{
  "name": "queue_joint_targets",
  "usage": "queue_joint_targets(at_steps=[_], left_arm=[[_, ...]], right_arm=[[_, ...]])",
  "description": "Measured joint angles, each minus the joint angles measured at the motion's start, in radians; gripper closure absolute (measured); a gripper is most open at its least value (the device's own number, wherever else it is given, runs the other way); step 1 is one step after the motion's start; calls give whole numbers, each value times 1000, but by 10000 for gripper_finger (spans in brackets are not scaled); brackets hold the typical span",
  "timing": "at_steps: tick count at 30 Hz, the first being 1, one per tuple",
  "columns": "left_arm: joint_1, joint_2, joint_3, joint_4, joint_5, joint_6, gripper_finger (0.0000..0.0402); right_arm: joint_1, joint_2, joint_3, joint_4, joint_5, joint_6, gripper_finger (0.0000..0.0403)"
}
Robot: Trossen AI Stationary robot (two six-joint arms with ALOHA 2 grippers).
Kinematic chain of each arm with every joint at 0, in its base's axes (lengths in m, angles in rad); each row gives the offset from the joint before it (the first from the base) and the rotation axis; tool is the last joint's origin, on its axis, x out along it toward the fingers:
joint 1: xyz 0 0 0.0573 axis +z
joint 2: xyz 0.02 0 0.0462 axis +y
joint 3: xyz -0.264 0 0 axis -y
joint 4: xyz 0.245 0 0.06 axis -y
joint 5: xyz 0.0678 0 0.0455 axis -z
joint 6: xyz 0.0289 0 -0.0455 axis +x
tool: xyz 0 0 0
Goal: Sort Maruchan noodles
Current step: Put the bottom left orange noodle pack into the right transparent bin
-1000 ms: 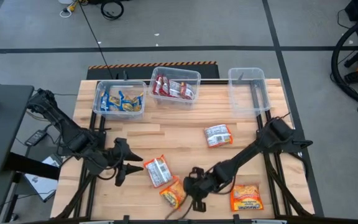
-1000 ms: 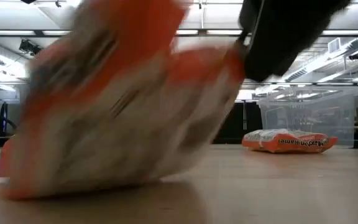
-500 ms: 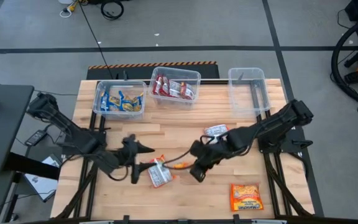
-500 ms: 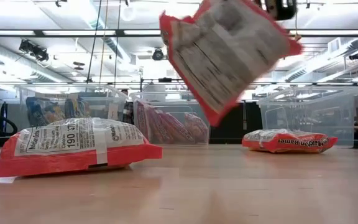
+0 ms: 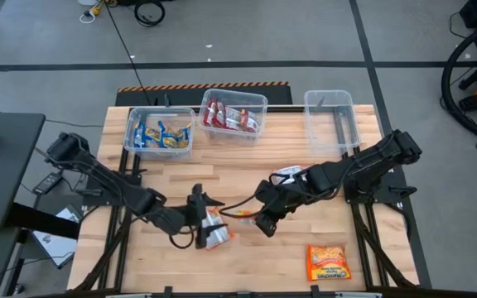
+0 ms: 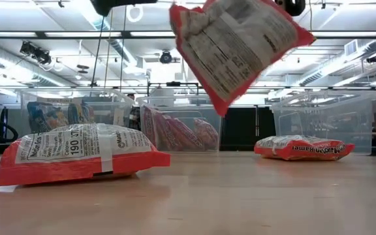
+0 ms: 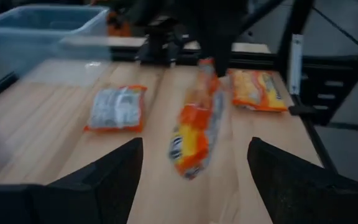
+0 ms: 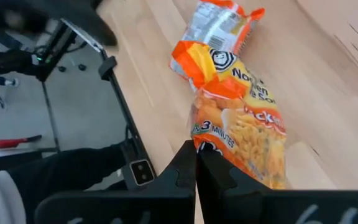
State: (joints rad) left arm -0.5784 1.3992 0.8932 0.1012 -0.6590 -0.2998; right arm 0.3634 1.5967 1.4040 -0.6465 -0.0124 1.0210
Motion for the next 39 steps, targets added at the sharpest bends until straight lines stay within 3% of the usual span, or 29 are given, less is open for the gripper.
queue_joint_targets(at_steps=[3,12,17,20,29,39], left_arm=[[5,46,0,81,53,79,110],[62,109,0,118,73,31,111],[98,109,0,153,226,32,131],[117,109,0,159,260,31,158],[184,108,0,256,274,58,197],[273,97,0,357,311,144,166]], right_arm=[[0,0,0,29,-7,-3,398],[2,-4,0,103,-52,-36,397],[2,-4,0,134,-53,-50,397],[2,-4,0,144,-59,-55,397],[-7,-69,0,79,1,-28,399],[-91,-192,0,-118,12,-34,400]])
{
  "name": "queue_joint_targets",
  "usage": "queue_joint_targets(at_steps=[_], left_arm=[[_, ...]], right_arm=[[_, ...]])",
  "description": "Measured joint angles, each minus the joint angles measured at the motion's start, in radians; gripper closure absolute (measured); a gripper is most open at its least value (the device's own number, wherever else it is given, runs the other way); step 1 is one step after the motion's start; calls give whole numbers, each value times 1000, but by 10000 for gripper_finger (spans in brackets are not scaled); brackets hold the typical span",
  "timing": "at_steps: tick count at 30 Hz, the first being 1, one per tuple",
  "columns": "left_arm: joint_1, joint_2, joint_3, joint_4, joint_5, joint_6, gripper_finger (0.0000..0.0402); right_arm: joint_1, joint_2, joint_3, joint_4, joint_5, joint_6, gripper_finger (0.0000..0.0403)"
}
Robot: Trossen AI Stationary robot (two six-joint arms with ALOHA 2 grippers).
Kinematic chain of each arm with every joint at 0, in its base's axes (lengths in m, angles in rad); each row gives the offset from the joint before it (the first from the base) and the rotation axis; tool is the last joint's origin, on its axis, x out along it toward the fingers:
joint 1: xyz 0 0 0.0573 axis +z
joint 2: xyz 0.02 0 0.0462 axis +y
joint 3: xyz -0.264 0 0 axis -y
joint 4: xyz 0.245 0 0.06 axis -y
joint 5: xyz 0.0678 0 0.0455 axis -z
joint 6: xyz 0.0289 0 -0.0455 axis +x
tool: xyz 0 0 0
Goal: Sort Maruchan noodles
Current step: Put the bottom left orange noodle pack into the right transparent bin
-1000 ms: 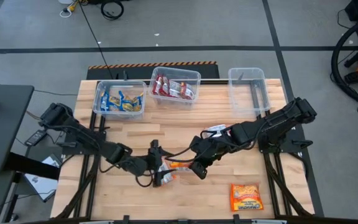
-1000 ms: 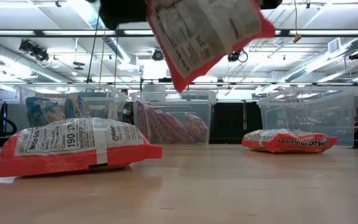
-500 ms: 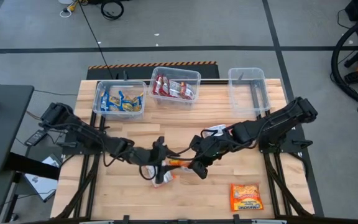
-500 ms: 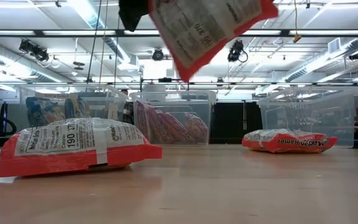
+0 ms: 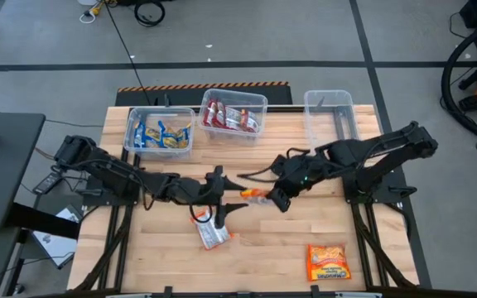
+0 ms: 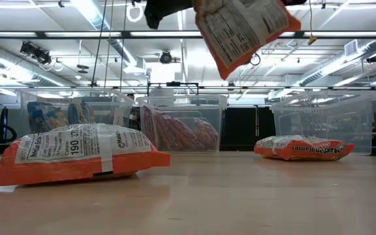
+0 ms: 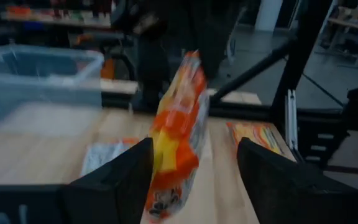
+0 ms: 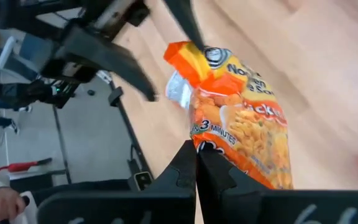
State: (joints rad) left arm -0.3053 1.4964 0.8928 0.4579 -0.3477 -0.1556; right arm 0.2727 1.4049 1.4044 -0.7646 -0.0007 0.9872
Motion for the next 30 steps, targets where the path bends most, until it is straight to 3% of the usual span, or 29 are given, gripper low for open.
queue_joint_targets(at_steps=[7,17,21,30], left_arm=[[108,-24,1,9,52,93,136],[304,-153,0,-160,137,199,131],[365,-188,0,-190,162,203,131],[433,-190,0,-213,162,248,131]], right_arm=[[-109,-63,0,-102,-26,-47,400],[-312,-175,0,-200,39,-19,400],[-368,-237,0,-277,179,133,400],[-387,-354,0,-411,641,565,400]])
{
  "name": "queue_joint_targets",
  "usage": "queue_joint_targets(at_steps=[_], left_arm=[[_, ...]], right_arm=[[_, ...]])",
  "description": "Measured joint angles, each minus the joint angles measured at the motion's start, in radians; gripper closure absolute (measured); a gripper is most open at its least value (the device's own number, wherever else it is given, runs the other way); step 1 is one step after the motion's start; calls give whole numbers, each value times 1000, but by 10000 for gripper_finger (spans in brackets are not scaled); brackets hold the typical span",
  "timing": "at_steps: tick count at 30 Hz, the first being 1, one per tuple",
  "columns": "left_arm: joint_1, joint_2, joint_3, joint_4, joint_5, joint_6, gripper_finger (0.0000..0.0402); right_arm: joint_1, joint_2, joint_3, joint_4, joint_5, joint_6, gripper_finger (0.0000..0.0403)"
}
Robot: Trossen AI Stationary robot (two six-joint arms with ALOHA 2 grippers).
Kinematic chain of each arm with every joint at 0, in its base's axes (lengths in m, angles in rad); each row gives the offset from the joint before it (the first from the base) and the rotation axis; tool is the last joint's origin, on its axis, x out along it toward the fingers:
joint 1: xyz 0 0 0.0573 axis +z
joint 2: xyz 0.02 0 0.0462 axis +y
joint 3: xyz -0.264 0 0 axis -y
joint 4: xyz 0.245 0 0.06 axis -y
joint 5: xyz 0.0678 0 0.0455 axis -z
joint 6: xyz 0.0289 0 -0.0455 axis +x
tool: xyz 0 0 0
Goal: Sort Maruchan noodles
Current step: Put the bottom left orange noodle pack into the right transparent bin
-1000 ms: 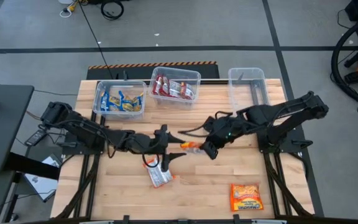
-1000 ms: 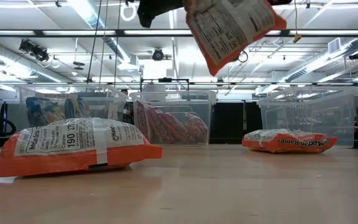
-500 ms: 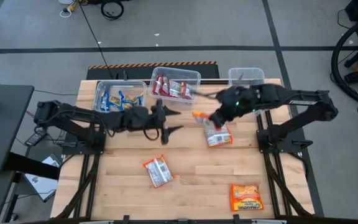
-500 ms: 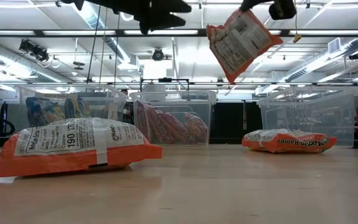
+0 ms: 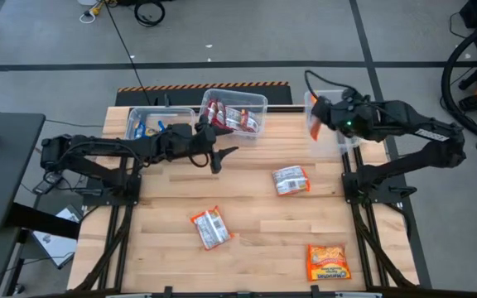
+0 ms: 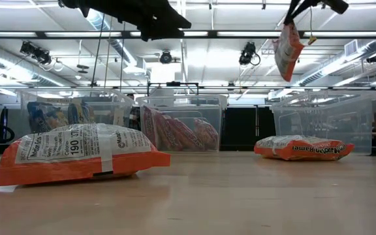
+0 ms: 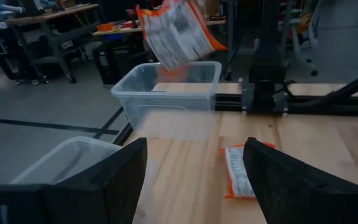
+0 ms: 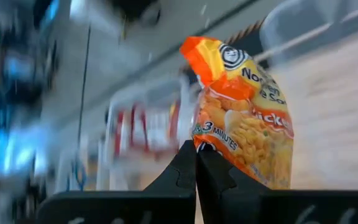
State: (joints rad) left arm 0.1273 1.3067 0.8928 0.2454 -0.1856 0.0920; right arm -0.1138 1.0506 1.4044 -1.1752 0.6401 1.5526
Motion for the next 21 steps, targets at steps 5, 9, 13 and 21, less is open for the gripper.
queue_joint_targets(at_steps=[5,9,13,21], left_arm=[[14,0,0,0,2,24,131],[18,0,0,-2,1,18,131],[18,-18,-1,-21,1,19,131],[31,-93,0,-88,-13,49,131]], right_arm=[[-27,19,0,-63,187,191,400],[-70,75,0,-128,302,366,400],[-127,154,0,-221,379,582,399],[-314,311,0,-176,414,610,398]])
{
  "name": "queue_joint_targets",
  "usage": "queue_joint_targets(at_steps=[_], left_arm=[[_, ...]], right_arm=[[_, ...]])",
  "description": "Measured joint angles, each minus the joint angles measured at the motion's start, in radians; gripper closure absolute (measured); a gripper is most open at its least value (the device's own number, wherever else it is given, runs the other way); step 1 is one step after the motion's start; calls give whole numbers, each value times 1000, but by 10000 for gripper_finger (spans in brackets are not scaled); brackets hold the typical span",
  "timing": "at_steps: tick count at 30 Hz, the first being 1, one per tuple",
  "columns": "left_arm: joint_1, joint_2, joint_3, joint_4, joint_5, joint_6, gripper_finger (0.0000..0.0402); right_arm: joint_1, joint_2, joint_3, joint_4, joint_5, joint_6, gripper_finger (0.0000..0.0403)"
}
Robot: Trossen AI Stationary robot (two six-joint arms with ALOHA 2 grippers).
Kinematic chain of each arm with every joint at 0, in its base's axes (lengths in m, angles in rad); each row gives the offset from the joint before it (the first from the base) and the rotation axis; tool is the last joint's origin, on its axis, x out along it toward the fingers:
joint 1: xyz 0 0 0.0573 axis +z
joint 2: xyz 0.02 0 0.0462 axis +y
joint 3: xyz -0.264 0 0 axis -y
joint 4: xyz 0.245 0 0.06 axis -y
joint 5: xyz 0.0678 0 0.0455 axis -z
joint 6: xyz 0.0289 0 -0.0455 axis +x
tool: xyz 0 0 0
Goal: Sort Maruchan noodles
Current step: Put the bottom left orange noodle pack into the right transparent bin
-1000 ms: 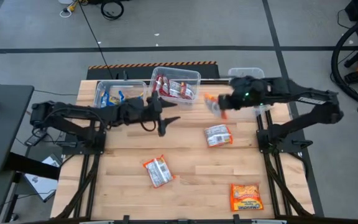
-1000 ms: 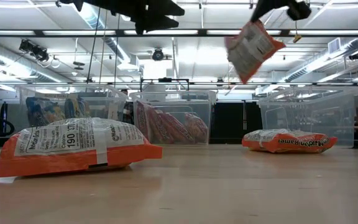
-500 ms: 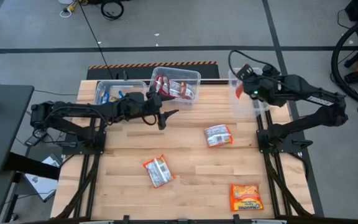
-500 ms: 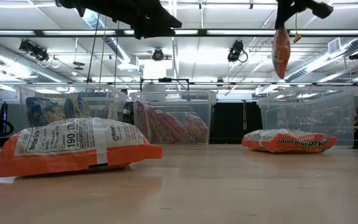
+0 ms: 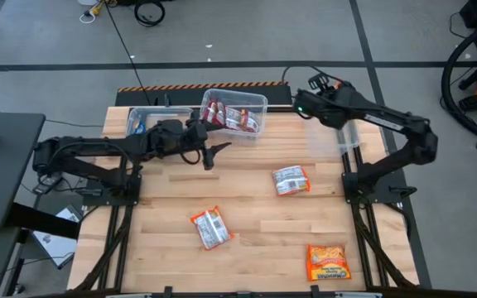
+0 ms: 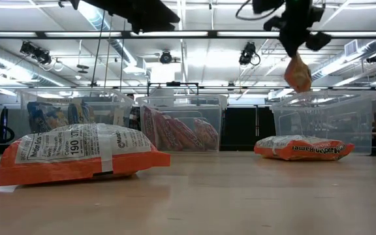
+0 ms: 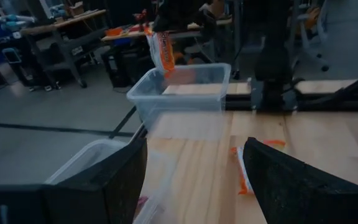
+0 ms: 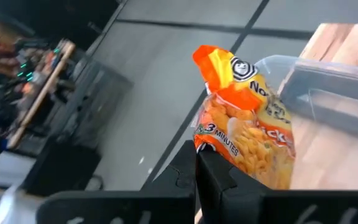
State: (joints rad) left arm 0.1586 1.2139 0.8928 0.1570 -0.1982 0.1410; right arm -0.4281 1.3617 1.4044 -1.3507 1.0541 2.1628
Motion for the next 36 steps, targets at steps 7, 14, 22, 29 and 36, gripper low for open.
queue_joint_targets(at_steps=[7,14,22,29,36], left_arm=[[53,-80,0,-142,-11,1,131],[59,-150,0,-271,-80,-31,131],[57,-182,0,-316,-156,-76,131],[57,-181,0,-316,-168,-104,131],[57,-181,0,-316,-168,-136,131]], right_arm=[[-109,155,0,25,15,1,398],[-216,255,0,77,-37,7,397],[-277,279,-102,151,-77,19,397],[-285,279,-251,442,-101,24,397],[-324,278,-317,578,-138,17,396]])
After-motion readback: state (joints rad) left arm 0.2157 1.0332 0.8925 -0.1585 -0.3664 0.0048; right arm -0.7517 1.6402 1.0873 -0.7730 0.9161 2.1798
